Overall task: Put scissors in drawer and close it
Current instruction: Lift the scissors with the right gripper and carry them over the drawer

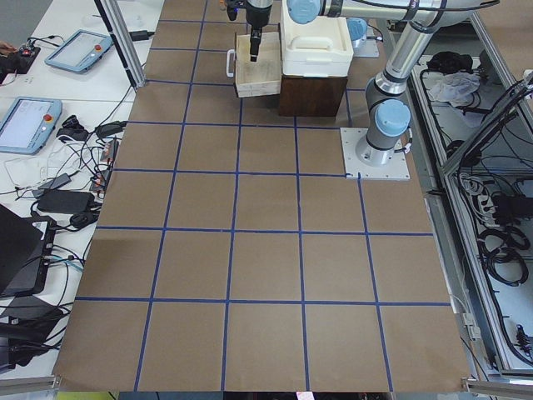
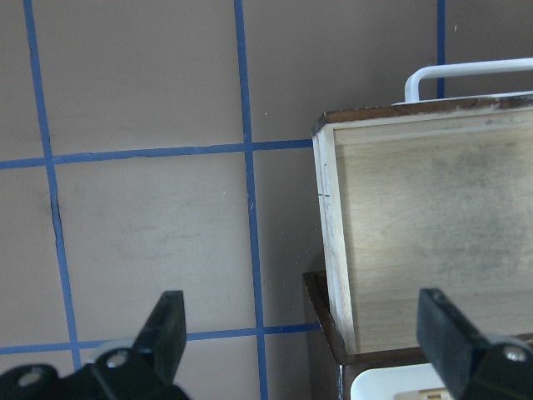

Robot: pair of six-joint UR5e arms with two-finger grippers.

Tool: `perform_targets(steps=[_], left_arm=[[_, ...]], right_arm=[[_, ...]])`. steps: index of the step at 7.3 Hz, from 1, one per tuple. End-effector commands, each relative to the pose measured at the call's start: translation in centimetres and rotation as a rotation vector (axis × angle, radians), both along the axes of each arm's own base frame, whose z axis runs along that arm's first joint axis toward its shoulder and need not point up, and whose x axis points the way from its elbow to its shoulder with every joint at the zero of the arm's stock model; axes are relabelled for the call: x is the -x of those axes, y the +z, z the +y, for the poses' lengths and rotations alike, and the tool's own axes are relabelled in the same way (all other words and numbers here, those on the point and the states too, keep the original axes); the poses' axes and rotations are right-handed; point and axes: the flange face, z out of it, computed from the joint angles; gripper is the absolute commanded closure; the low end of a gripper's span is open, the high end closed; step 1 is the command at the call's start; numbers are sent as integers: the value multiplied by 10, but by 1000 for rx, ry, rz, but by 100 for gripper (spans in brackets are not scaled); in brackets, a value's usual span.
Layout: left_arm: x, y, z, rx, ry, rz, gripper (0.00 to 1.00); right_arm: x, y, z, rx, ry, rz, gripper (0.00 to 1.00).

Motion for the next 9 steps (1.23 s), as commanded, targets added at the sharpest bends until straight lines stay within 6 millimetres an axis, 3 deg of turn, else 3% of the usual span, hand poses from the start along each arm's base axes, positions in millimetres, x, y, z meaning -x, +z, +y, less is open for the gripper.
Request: perform_targets(steps=[1, 2, 3, 6, 9], left_arm=[[-3, 3, 1, 6, 4, -6, 0], [-3, 3, 2, 6, 6, -6, 0], [-3, 4, 3, 7, 5, -12, 0], [-3, 2, 1, 4, 5, -12, 0], [-1, 1, -1, 3, 1, -8, 0]], right_arm=[[-118, 42, 33, -10, -69, 8, 100], [-167, 55, 49, -1, -126, 17, 100], [-203, 57, 61, -1, -149, 15, 100], [-296, 57, 97, -7, -359, 18, 100], [-354, 48, 129, -26, -478, 15, 100]])
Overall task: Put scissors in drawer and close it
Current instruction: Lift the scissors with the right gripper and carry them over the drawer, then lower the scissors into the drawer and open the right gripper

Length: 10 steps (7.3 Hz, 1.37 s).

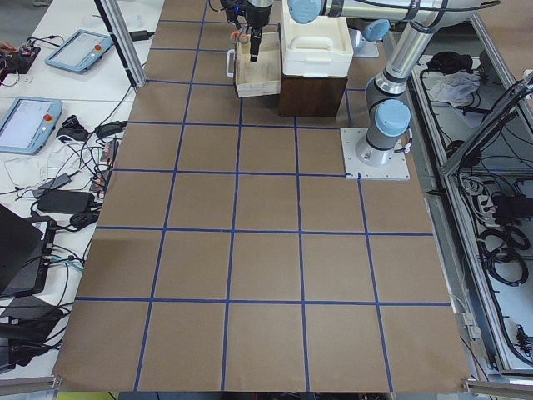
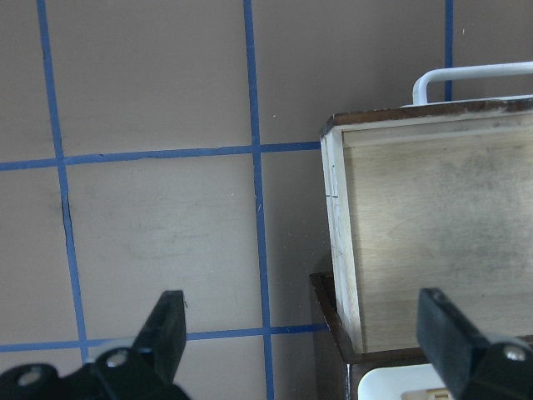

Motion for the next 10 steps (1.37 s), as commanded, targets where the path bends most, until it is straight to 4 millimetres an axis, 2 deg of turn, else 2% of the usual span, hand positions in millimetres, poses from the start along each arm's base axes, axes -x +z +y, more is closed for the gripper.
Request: perform_targets(steps=[1, 7, 10], left_arm=[[1, 0, 0, 0, -1, 1, 0], [1, 2, 1, 6, -2, 7, 0], [1, 2, 2, 3, -2, 7, 0]], right_arm=[[-32, -16, 24, -35, -17, -19, 100], [-63, -59, 45, -42, 156, -27, 100], [-67, -72, 37, -20, 287, -28, 100]])
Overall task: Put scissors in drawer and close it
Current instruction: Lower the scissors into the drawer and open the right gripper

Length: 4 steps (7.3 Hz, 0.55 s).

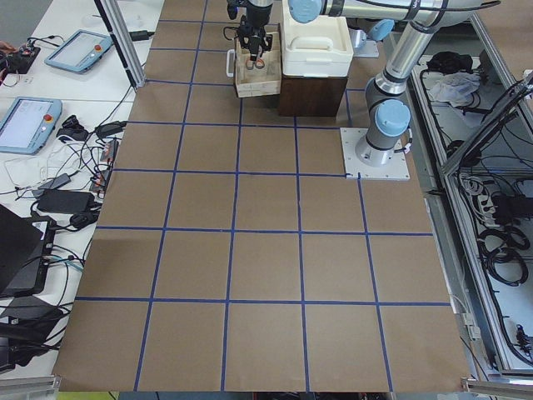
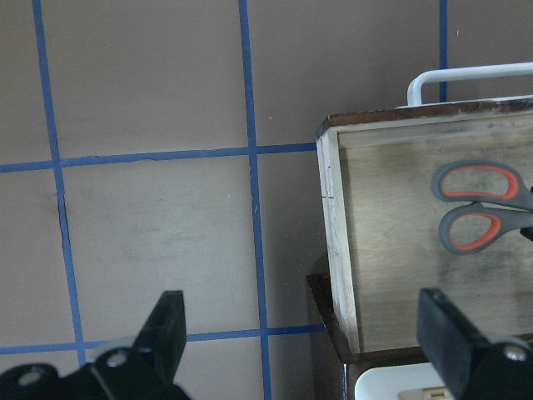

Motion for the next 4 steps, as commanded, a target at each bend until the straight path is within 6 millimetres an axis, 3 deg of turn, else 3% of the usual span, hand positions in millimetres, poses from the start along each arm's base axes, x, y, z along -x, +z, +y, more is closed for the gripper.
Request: perform_targets(steps=[1, 4], left_arm=[[1, -3, -1, -8, -1, 6, 0], [1, -6, -3, -13, -2, 3, 0]], right_arm=[[0, -4, -3, 11, 76, 0, 100], [3, -12, -8, 3, 120, 4, 97]])
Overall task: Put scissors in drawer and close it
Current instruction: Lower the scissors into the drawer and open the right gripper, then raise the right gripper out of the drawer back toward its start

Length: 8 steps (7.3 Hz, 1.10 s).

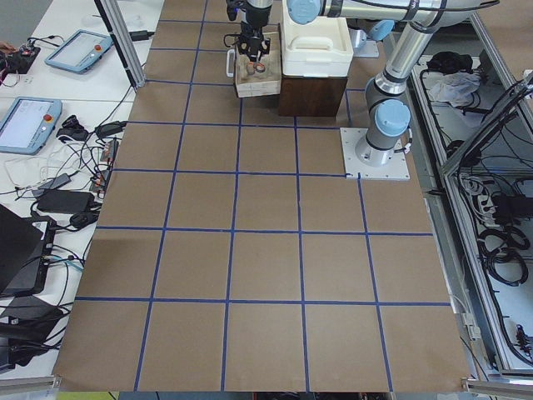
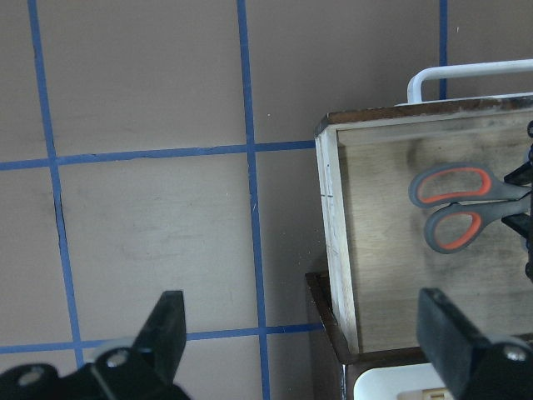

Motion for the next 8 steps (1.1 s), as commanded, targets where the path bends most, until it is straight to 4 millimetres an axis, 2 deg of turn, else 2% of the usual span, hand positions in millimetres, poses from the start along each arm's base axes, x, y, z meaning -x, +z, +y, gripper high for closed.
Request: perform_targets(steps=[1, 2, 3, 4, 6, 7, 8], left_arm=[[0, -1, 1, -3, 2, -6, 0], [0, -1, 0, -3, 2, -8, 0], [0, -2, -1, -6, 1, -9, 0], [0, -3, -2, -9, 2, -9, 0], [0, -3, -2, -5, 2, -9, 0], [0, -2, -1, -3, 2, -8, 0], [0, -1, -1, -2, 2, -8, 0]], right_arm=[[0, -4, -1, -9, 0, -5, 51], [2, -2, -3, -3, -4, -8, 32], [2, 2, -3, 5, -12, -15, 1], [8, 10, -6, 23, -40, -8, 0], [18, 60, 2, 86, -272, -37, 0], [41, 82, -2, 99, -467, -59, 0], [71, 97, -13, 108, -580, -69, 0]])
